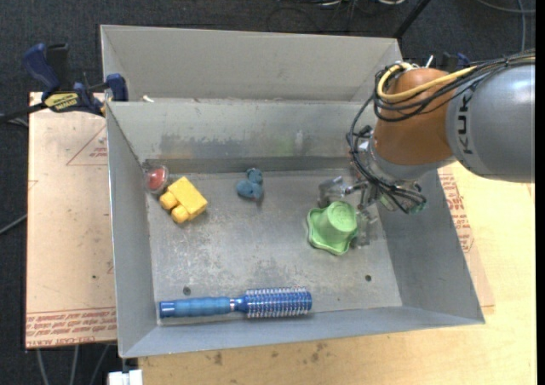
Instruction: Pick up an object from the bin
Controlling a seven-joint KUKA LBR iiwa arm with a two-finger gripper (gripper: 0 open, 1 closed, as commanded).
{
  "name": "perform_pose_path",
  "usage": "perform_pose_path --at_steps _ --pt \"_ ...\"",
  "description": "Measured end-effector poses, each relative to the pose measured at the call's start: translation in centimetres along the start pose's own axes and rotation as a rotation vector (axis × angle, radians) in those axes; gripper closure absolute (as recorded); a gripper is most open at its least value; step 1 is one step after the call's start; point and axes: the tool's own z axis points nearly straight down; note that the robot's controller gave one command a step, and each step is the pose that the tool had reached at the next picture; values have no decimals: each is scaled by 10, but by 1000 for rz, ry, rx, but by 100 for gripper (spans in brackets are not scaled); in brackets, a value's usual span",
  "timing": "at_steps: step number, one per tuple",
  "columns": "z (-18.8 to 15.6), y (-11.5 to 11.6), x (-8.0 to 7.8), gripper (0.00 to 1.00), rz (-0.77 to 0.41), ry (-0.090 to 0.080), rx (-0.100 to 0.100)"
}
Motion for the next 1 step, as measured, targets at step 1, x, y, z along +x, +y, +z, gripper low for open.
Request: perform_pose_path --at_steps 1 --pt "-180 7 -29 100 -52 -8 5"
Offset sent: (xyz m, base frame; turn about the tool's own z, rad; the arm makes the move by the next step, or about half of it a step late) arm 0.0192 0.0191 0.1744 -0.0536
